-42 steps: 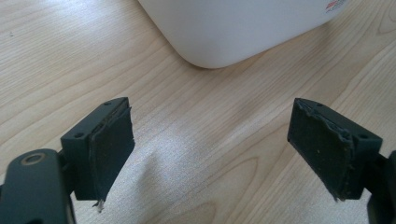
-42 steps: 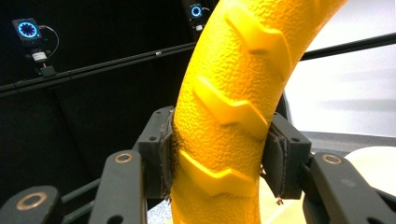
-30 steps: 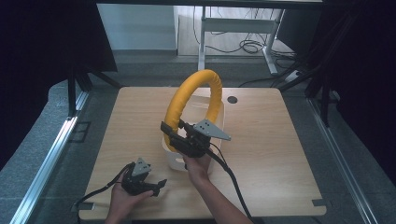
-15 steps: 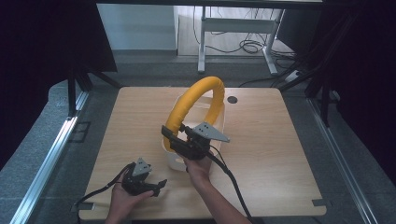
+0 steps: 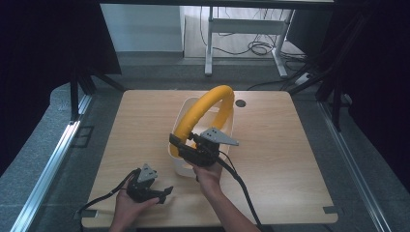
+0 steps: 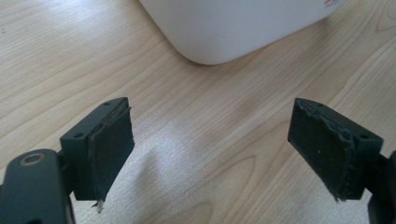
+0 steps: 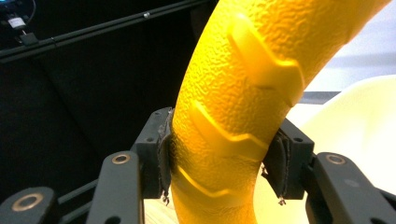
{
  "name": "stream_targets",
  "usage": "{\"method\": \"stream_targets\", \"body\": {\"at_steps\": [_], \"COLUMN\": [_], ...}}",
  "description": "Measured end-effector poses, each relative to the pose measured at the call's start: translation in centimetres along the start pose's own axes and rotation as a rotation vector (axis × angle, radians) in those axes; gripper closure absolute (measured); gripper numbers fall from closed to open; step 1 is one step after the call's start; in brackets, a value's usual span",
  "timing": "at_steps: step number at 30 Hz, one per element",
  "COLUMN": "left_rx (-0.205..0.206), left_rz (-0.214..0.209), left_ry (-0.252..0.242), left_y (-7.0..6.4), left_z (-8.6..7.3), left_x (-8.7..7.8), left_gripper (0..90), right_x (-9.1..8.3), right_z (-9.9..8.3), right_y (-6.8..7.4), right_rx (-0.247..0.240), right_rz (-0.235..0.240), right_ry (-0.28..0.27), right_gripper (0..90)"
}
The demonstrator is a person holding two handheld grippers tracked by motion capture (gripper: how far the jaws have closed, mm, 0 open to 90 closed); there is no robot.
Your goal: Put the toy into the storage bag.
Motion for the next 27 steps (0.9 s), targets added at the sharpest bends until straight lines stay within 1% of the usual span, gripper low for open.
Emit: {"method": "stream_targets", "body": {"at_steps": [11,17,20,21,22,23,24,25,27], "left_rx": [0.002,0.001,0.002,0.001,0.001,0.000,0.000,0.000,0.000], "left_rz": [-0.003,-0.003,-0.003,-0.003,-0.004,-0.004,-0.004,-0.005,-0.008], "left_ry": [0.006,0.008,0.007,0.006,0.006,0.006,0.006,0.006,0.005], "left_y": [0.0,0.0,0.0,0.0,0.0,0.0,0.0,0.0,0.0], "left_z": [0.0,-0.1,-0.1,0.0,0.0,0.0,0.0,0.0,0.0], "left_x": [0.1,0.1,0.0,0.0,0.0,0.0,0.0,0.0,0.1], "left_gripper": [14.2,14.2,14.1,14.1,14.1,14.1,14.0,14.0,14.0], "right_x": [0.2,0.1,0.1,0.1,-0.1,-0.1,-0.3,-0.3,-0.5], "right_z": [-0.6,-0.6,-0.6,-0.6,-0.5,-0.5,-0.4,-0.4,-0.4], "right_y": [-0.4,-0.5,-0.7,-0.7,-1.0,-1.0,-1.1,-1.1,-1.3], "right_rx": [0.022,0.036,0.047,0.047,0.066,0.066,0.076,0.076,0.067], "right_rz": [0.000,0.006,-0.002,-0.002,-0.010,-0.010,-0.008,-0.008,-0.016], "right_ry": [0.049,0.054,0.060,0.060,0.059,0.059,0.059,0.059,0.060], "right_gripper": [48.9,48.4,41.2,41.2,35.4,35.4,32.9,32.9,30.0]}}
Point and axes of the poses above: each handheld gripper's, and its own axes: x roughly forward along the jaws, z roughly out of its top, y roughly to its left, the point moved 8 cm from there along x, roughly forward along the jaws, and after that the axes turned 12 degrees about y, right-handed, at the moved point
